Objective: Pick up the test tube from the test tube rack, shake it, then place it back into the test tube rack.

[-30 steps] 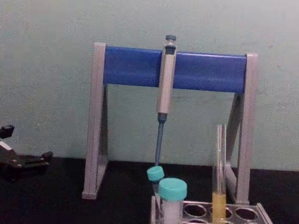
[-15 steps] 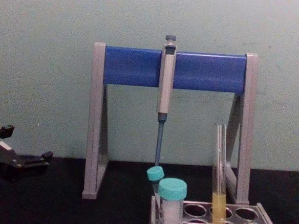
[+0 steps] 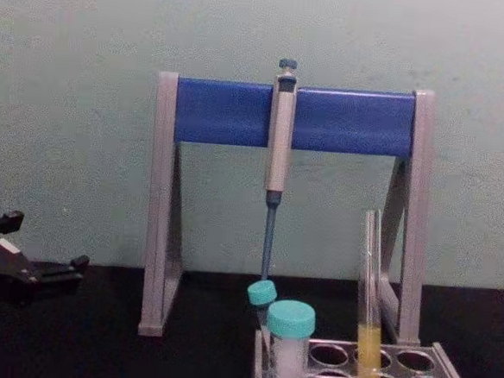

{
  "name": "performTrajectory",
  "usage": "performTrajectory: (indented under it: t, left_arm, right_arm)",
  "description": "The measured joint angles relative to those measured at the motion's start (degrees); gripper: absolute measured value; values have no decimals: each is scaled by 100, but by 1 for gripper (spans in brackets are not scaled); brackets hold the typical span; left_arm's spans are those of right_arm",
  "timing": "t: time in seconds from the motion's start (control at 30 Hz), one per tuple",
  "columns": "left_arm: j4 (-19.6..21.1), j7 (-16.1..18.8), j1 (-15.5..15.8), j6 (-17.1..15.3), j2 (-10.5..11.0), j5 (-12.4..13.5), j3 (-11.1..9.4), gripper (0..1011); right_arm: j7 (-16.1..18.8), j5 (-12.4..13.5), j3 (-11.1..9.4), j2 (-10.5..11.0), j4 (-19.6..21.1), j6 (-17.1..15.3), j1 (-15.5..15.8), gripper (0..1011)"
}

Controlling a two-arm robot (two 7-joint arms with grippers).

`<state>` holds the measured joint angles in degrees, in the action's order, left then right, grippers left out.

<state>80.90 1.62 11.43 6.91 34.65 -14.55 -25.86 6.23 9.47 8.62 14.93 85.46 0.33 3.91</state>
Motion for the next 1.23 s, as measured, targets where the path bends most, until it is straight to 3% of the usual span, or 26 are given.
performTrajectory:
  t: [1.23]
  left_arm:
    - [0,0,0,0,0,0,0,1010]
  right_arm:
    - [0,0,0,0,0,0,0,1000]
